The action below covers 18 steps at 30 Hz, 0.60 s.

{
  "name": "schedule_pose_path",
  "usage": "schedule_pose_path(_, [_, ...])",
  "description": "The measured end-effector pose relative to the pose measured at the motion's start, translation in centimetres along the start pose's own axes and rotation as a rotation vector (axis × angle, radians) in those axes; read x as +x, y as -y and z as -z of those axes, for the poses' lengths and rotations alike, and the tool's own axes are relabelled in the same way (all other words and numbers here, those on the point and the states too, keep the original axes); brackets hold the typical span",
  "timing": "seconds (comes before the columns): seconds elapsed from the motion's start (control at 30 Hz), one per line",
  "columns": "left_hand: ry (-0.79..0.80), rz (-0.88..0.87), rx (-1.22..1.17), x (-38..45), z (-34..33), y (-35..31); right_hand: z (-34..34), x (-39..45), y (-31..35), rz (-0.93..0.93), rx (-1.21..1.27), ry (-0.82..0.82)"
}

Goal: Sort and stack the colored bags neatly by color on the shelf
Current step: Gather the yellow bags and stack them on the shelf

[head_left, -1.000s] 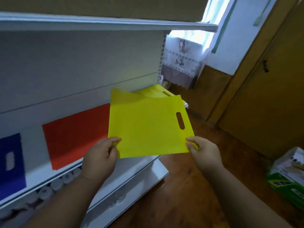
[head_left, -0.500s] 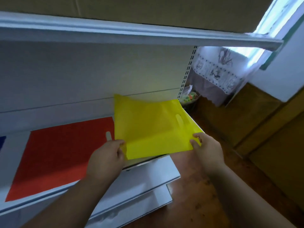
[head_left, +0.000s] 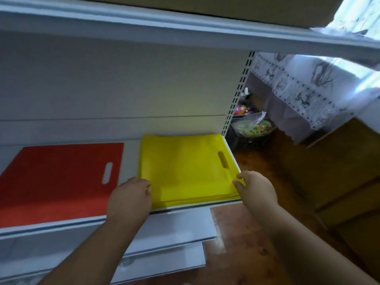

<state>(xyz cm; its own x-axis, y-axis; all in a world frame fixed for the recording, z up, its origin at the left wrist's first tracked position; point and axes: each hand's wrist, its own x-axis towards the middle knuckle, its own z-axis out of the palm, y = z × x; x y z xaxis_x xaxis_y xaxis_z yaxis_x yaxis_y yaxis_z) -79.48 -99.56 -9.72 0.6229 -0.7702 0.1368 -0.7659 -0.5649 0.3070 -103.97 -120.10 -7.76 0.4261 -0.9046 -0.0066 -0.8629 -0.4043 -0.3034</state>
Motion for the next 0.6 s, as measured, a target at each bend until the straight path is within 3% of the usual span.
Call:
schedule_pose_path(0.17, [0.020, 0.032, 0.157, 0.7, -0.7, -0.9, 0.0, 1.4, 0.2, 0.013, -0.078, 0.056])
schedule_pose_path(0.33, [-0.080, 0.019, 0.116, -0.2, -0.7, -1.4, 0.0, 0.9, 1.9, 0.136, -0.077, 0.036])
schedule_pose_path(0.6, [-0.215, 0.010, -0.072, -5.2, 3.3, 4.4, -0.5, -3.2, 16.4, 0.566, 0.137, 0.071])
